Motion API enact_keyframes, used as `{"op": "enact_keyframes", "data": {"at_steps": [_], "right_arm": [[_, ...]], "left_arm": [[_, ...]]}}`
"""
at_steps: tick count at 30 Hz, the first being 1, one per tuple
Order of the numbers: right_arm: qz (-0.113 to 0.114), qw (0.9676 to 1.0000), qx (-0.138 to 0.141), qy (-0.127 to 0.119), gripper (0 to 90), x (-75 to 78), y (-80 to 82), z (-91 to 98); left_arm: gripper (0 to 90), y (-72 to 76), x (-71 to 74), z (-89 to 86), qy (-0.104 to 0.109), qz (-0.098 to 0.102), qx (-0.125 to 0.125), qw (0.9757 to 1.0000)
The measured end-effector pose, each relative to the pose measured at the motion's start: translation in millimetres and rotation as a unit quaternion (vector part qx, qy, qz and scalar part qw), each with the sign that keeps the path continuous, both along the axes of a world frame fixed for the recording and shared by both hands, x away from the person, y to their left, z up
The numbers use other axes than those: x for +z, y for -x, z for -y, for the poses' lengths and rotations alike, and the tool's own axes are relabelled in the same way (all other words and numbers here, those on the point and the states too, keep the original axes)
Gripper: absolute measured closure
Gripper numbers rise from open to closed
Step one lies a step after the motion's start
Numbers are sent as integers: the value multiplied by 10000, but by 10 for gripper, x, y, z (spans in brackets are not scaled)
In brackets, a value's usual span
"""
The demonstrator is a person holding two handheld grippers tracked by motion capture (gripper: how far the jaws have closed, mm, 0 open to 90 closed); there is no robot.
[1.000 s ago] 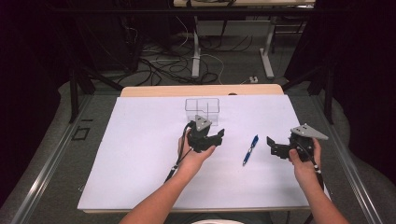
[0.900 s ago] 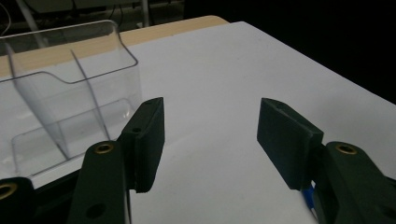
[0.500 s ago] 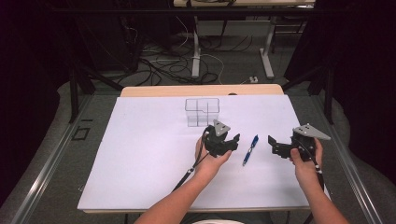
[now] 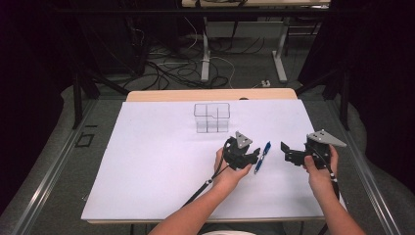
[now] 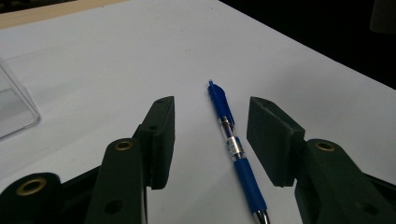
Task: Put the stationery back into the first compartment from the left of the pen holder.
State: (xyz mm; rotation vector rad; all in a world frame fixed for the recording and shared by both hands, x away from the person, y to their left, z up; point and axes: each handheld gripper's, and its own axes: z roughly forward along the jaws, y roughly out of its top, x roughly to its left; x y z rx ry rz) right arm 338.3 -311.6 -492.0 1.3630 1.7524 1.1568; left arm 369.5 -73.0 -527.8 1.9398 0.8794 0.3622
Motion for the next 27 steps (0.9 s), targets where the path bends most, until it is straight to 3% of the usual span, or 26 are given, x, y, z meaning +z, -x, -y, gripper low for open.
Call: {"op": "enact_keyframes", "data": {"at_steps": [11, 27], "right_arm": [[9, 10000, -4, 20, 0, -7, -10, 8], [-7, 10000, 42, 27, 0, -28, -25, 29]], "left_arm": [[548, 39, -90, 138, -40, -179, -30, 9998], [609, 40, -267, 334, -369, -481, -75, 9981]]}}
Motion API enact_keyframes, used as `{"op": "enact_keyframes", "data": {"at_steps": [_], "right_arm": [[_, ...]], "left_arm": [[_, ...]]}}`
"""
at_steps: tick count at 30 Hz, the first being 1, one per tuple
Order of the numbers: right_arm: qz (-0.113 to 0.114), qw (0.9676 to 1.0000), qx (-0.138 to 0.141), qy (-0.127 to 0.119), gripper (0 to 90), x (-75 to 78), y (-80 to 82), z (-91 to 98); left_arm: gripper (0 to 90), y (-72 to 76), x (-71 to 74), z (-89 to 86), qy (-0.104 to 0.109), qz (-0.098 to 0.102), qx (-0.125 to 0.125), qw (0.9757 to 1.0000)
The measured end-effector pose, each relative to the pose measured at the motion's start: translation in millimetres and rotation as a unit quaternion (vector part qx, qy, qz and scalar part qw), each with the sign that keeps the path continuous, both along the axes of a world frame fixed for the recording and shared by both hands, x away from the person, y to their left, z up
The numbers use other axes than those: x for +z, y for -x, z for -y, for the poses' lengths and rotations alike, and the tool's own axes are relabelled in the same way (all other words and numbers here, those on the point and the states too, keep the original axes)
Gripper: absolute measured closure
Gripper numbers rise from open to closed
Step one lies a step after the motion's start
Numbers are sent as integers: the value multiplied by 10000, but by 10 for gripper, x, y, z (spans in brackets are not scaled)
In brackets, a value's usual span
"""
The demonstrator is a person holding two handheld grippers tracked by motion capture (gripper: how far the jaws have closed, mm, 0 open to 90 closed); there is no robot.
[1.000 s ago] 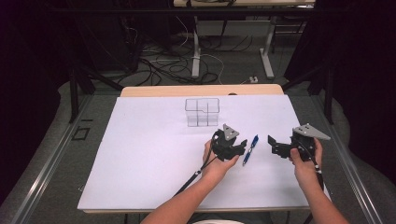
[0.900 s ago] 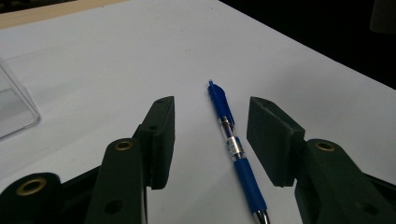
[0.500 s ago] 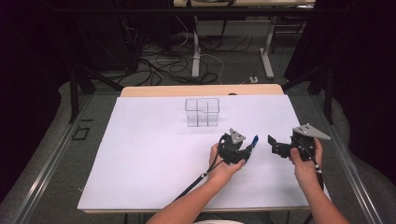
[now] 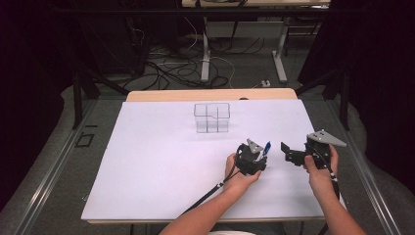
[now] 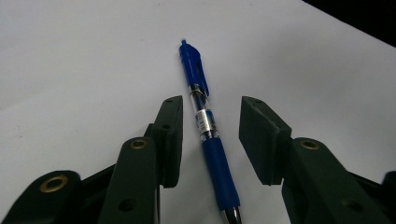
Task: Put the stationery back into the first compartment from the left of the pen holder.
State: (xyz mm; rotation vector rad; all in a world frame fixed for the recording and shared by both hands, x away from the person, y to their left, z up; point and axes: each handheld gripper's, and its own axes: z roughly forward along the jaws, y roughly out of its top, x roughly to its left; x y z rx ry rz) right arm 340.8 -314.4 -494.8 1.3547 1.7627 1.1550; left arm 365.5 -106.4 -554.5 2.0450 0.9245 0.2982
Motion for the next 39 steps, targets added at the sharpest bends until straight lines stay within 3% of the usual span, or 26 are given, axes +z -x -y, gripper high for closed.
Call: {"op": "enact_keyframes", "data": {"at_steps": [12, 19, 25, 38, 39], "right_arm": [[-7, 10000, 29, -4, 0, -6, -4, -7], [-85, 10000, 33, 10, 0, -2, 1, 7], [-54, 10000, 35, -1, 0, -10, -6, -1], [-68, 9999, 73, -12, 0, -9, -3, -11], [-76, 9999, 73, -19, 0, -8, -2, -12]], "left_arm": [[655, 9, -88, 59, -195, -140, 37, 9997], [738, 10, -92, 75, -332, -171, 3, 9993], [787, 4, -92, 74, -363, -189, 37, 9992], [800, 21, -89, 96, -453, -154, 105, 9988], [800, 22, -94, 103, -390, -147, 143, 9990]]}}
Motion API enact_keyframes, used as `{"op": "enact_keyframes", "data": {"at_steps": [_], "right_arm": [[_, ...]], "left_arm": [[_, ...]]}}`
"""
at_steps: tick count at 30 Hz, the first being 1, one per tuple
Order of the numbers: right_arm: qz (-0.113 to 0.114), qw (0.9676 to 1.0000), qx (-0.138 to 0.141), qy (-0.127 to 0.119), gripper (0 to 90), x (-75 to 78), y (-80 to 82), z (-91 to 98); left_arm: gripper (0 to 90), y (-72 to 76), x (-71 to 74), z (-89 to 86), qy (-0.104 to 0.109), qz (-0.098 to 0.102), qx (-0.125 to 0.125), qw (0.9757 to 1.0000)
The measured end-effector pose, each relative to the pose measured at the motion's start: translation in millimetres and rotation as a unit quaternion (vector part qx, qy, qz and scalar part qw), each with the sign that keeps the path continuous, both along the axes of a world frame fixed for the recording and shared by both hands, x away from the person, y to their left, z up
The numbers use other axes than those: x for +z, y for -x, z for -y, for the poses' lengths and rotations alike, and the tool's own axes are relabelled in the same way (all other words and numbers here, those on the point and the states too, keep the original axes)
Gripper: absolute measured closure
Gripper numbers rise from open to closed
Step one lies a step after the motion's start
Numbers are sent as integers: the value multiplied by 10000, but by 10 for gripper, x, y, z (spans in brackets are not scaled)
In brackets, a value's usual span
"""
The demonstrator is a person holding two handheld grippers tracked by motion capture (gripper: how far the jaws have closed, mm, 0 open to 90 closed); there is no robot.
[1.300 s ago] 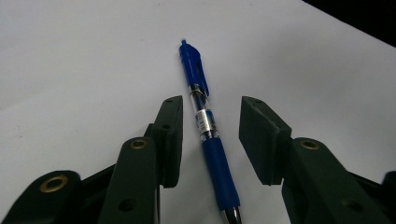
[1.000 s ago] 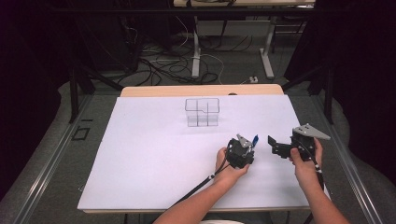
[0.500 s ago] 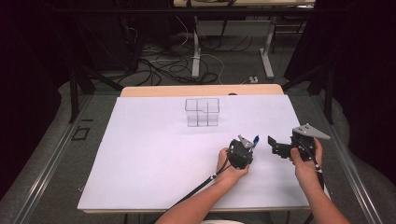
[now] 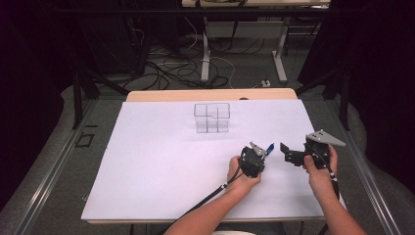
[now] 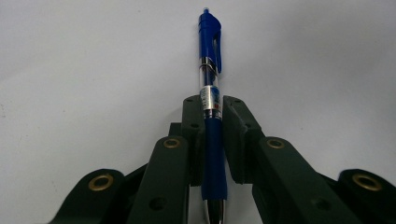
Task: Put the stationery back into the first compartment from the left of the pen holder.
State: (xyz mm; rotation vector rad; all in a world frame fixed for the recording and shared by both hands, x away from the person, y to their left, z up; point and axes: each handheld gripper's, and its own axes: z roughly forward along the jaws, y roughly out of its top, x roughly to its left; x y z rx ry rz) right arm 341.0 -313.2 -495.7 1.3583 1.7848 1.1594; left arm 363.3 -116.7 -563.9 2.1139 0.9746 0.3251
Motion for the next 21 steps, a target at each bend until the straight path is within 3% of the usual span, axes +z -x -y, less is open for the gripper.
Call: {"op": "enact_keyframes", "data": {"at_steps": [7, 11, 21], "right_arm": [[-7, 10000, 21, 30, 0, -2, -9, 17], [37, 10000, -22, -2, 0, -7, -10, 15], [7, 10000, 26, 68, 0, -2, -4, 0]], "left_arm": [[802, -28, 12, -41, 27, -65, -2, 10000], [802, -59, 27, -93, 200, -108, 67, 9997], [802, -79, 106, -232, 395, 13, 141, 9991]]}}
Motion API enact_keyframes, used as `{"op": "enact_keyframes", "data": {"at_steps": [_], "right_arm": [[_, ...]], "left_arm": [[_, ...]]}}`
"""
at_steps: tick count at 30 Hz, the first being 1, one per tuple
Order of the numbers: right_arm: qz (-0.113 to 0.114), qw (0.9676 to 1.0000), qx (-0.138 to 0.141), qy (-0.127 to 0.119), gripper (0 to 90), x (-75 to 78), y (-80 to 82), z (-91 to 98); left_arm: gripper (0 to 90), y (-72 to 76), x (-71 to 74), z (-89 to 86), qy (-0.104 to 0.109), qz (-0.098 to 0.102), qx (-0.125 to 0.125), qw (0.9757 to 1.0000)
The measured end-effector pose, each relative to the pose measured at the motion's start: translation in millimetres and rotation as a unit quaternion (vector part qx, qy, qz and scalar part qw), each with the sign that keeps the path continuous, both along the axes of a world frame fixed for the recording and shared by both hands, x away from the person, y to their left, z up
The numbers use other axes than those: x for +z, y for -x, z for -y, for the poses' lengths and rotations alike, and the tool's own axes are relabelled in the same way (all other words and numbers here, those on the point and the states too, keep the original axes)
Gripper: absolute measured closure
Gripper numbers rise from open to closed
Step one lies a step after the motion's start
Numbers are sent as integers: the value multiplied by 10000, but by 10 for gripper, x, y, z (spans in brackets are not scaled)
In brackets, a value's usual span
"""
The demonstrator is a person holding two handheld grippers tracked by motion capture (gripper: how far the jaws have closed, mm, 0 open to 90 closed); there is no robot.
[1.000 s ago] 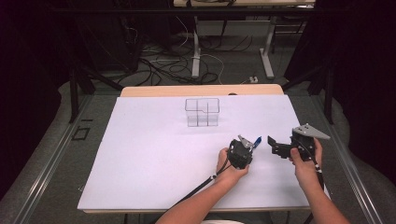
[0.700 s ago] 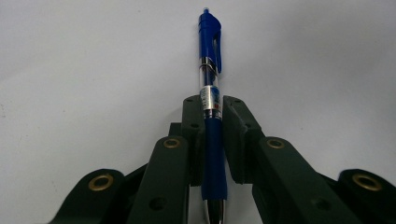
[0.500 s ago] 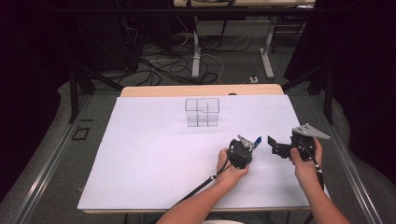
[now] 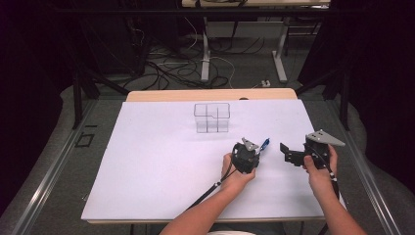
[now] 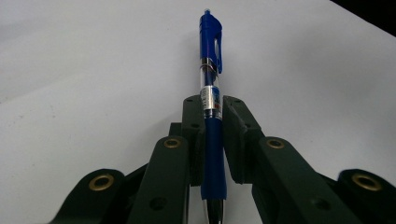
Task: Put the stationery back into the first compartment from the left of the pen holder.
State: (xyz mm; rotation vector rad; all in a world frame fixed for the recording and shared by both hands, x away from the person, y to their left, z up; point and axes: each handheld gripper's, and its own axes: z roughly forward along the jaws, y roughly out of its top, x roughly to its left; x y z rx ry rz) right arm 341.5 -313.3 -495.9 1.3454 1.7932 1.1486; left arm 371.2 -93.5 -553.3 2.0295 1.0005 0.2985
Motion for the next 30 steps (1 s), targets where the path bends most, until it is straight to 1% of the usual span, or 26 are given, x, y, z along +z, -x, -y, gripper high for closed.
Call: {"op": "enact_keyframes", "data": {"at_steps": [1, 3, 4, 5, 7, 9, 10, 11, 12, 13, 14, 16, 19, 21, 22, 23, 24, 25, 26, 27, 28, 29, 30], "right_arm": [[14, 10000, 12, 0, 0, -3, -3, -2], [42, 10000, 12, 23, 0, -7, -8, -7], [28, 10000, -12, 2, 0, -6, -3, -11], [20, 10000, 23, 22, 0, -4, -3, -6], [27, 10000, -10, 30, 0, -5, -4, -7], [11, 10000, -10, 60, 1, -3, -4, -4], [0, 10000, -24, 80, 1, -1, -2, -4], [-9, 10000, -46, 55, 1, -1, 1, -8], [-21, 9999, -43, 94, 1, 2, 2, -5], [-33, 9999, -38, 89, 1, 0, 1, -9], [18, 9999, -22, 114, 1, -8, -8, -12], [6, 9999, -20, 152, 2, -8, -6, -23], [3, 9998, -21, 172, 2, -1, -5, -34], [-9, 9999, -17, 114, 2, -10, -13, -43], [-28, 9999, -24, 94, 2, -13, -13, -48], [-77, 9999, -1, 112, 2, -7, -9, -43], [-95, 9999, 1, 80, 2, -9, -7, -52], [-85, 9999, 9, 64, 2, -11, -9, -57], [-56, 9999, 14, 106, 2, -11, -11, -55], [-72, 9999, 18, 117, 2, -6, -8, -58], [-68, 9999, 17, 106, 2, -5, -7, -66], [-39, 10000, -11, 79, 1, -10, -9, -81], [-28, 9999, 5, 125, 0, -9, -10, -82]], "left_arm": [[802, 3, 8, -12, -2, -7, 5, 10000], [802, 1, 22, -33, 58, 28, 19, 10000], [802, 0, 33, -48, 79, 2, 16, 10000], [802, -5, 40, -63, 98, 34, 19, 9999], [802, -4, 54, -91, 123, 8, 39, 9999], [802, -9, 70, -125, 142, 39, 24, 9999], [802, -11, 79, -146, 119, 43, 6, 9999], [802, -8, 81, -156, 163, 64, 36, 9998], [802, -6, 91, -175, 158, 51, 25, 9999], [802, -7, 99, -194, 132, 84, 7, 9999], [802, -7, 106, -212, 120, 108, 2, 9999], [802, -6, 124, -255, 118, 124, 4, 9999], [802, -7, 163, -328, 134, 125, 7, 9998], [802, -12, 197, -380, 181, 131, 12, 9998], [801, -14, 212, -403, 153, 168, 31, 9997], [802, -9, 226, -424, 180, 171, 36, 9997], [802, -9, 245, -450, 166, 173, 6, 9997], [802, -4, 257, -471, 178, 191, 8, 9997], [802, 9, 275, -493, 199, 155, 34, 9997], [801, 12, 291, -518, 218, 163, 30, 9996], [802, 14, 312, -555, 163, 188, -19, 9997], [802, 19, 324, -575, 269, 217, -14, 9994], [802, 31, 346, -605, 253, 185, -21, 9995]]}}
